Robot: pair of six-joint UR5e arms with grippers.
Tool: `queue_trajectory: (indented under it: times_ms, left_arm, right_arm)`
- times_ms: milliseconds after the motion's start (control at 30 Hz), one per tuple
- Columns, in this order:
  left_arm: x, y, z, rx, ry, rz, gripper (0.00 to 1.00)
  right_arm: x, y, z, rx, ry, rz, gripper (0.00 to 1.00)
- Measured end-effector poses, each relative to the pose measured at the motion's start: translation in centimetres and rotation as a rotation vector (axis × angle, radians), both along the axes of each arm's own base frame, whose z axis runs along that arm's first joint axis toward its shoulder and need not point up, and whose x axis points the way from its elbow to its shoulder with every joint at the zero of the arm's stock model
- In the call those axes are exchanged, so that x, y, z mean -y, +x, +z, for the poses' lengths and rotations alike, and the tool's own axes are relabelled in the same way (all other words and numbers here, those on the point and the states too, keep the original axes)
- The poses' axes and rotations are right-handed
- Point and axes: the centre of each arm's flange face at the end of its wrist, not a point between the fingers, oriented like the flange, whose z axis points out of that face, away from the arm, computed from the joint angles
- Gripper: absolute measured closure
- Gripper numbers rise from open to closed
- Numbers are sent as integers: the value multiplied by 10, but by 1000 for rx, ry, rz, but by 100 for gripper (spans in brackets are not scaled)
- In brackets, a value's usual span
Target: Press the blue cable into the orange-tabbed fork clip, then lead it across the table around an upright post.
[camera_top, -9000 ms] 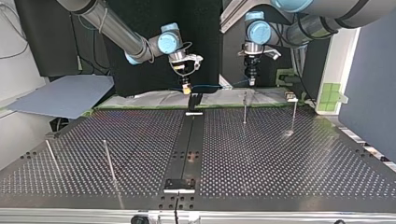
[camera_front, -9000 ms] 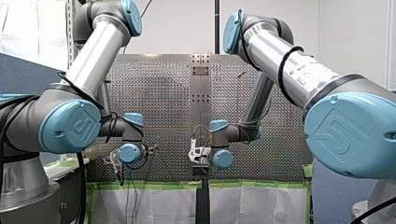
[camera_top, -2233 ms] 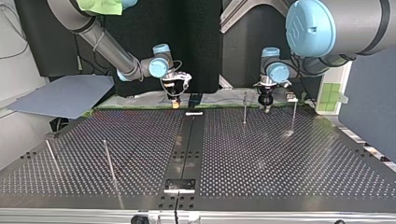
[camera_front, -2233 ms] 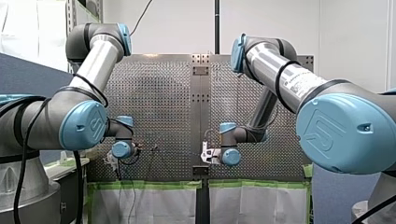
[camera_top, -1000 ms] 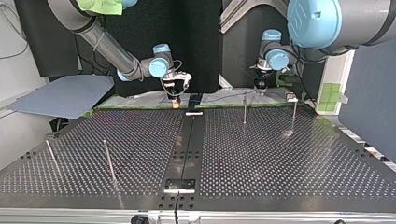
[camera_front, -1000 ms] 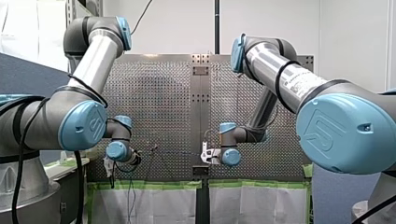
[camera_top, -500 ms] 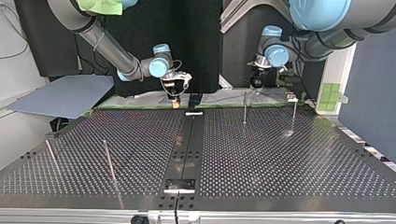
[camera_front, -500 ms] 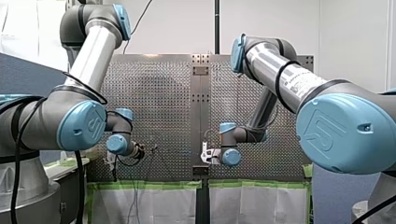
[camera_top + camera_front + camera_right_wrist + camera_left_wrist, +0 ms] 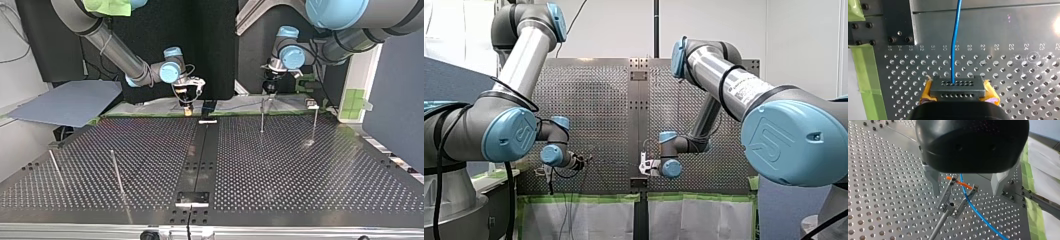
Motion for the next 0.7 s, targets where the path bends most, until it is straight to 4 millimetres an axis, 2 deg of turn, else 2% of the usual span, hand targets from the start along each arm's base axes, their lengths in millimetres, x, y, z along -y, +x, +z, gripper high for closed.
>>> queue_trajectory:
  times_ms: [700]
  left_arm:
    - [7,-1,0,10,4,-12,0]
  right_arm:
    - [0,0,-1,0,2,1,98]
